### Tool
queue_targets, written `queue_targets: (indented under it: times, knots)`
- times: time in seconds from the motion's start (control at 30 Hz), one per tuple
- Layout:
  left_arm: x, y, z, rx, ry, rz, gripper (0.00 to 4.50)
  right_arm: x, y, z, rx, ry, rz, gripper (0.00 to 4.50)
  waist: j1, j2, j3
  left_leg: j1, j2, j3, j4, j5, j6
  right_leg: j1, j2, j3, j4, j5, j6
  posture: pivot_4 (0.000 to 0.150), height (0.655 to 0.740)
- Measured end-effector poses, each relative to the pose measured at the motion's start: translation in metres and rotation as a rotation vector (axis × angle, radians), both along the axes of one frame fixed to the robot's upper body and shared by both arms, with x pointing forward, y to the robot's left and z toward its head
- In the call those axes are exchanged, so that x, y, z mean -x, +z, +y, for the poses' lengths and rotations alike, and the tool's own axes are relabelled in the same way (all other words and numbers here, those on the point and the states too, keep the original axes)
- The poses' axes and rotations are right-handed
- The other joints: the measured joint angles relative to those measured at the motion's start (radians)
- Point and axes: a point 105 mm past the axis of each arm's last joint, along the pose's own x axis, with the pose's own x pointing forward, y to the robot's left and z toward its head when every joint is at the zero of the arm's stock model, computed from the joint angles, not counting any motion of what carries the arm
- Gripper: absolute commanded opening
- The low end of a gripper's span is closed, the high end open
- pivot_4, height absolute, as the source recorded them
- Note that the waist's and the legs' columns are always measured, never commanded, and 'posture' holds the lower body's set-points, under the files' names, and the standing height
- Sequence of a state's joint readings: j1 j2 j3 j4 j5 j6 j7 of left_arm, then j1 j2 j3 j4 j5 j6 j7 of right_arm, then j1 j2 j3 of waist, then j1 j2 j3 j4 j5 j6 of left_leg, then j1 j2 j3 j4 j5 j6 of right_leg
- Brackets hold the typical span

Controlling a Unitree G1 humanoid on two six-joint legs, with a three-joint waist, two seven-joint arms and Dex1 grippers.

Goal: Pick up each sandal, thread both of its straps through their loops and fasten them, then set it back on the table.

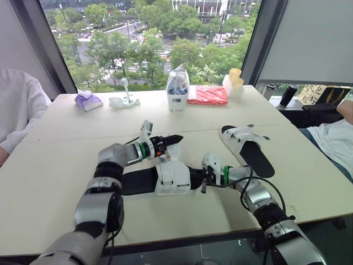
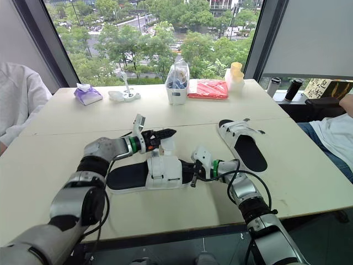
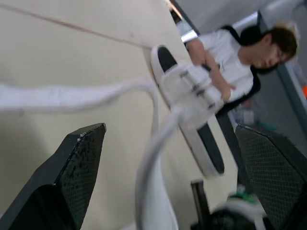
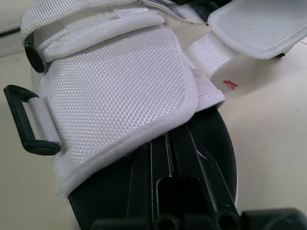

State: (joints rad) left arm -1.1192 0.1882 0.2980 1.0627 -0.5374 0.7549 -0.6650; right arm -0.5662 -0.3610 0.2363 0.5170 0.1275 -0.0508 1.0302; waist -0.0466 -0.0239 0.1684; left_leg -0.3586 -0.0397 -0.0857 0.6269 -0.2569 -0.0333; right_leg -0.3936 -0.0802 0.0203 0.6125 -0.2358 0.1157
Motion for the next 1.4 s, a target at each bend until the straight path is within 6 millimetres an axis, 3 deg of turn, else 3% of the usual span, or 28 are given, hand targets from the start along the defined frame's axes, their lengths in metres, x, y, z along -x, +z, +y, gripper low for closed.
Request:
queue_targets:
  times: [0.33, 0.53, 0.77, 1.0, 1.1, 1.3, 1.4]
  knots:
    - [-0.017, -0.013, 0.001, 0.042, 0.182, 0.021, 4.46, 0.001, -0.003, 0.001, -0.001, -0.018, -0.009, 0.00, -0.001, 0.000, 0.000, 0.001, 0.000, 0.000, -0.001, 0.000, 0.000, 0.000, 0.000, 0.000, 0.000, 0.000, 0.001, 0.150, 0.7400]
    - [-0.019, -0.001, 0.003, 0.129, 0.192, -0.013, 4.46, 0.002, -0.003, 0.001, 0.009, -0.028, -0.027, 0.00, -0.001, 0.000, 0.000, 0.001, 0.000, 0.000, -0.001, 0.000, 0.000, 0.000, 0.000, 0.000, 0.000, 0.000, 0.001, 0.150, 0.7400]
    - [-0.023, 0.026, 0.007, 0.305, 0.203, -0.071, 4.46, 0.003, -0.003, 0.001, 0.006, -0.039, -0.032, 0.00, -0.001, 0.000, 0.000, 0.001, 0.000, 0.000, -0.001, 0.000, 0.000, 0.000, 0.000, 0.000, 0.000, 0.000, 0.001, 0.150, 0.7400]
    - [-0.020, 0.027, 0.006, 0.280, 0.168, -0.104, 4.46, 0.003, -0.003, 0.001, 0.006, -0.040, -0.032, 0.00, -0.001, 0.000, 0.000, 0.001, 0.000, 0.000, -0.001, 0.000, 0.000, 0.000, 0.000, 0.000, 0.000, 0.000, 0.001, 0.150, 0.7400]
    - [-0.019, 0.021, 0.004, 0.199, 0.146, -0.125, 3.16, 0.002, -0.002, 0.001, 0.007, -0.038, -0.037, 0.00, -0.001, 0.000, 0.000, 0.001, 0.000, 0.000, -0.001, 0.000, 0.000, 0.000, 0.000, 0.000, 0.000, 0.000, 0.001, 0.150, 0.7400]
    - [-0.019, 0.018, 0.004, 0.153, 0.142, -0.144, 0.12, 0.001, 0.000, 0.002, 0.010, -0.033, -0.042, 0.00, -0.001, 0.000, 0.000, 0.001, 0.000, 0.000, -0.002, 0.000, 0.000, 0.000, 0.000, 0.000, 0.000, 0.000, 0.001, 0.150, 0.7400]
    - [-0.019, 0.017, 0.004, 0.144, 0.139, -0.148, 0.02, 0.000, 0.000, 0.003, 0.013, -0.031, -0.042, 0.00, -0.002, 0.000, 0.000, 0.001, 0.000, 0.000, -0.002, 0.000, 0.000, 0.000, 0.000, 0.000, 0.000, 0.000, 0.001, 0.150, 0.7400]
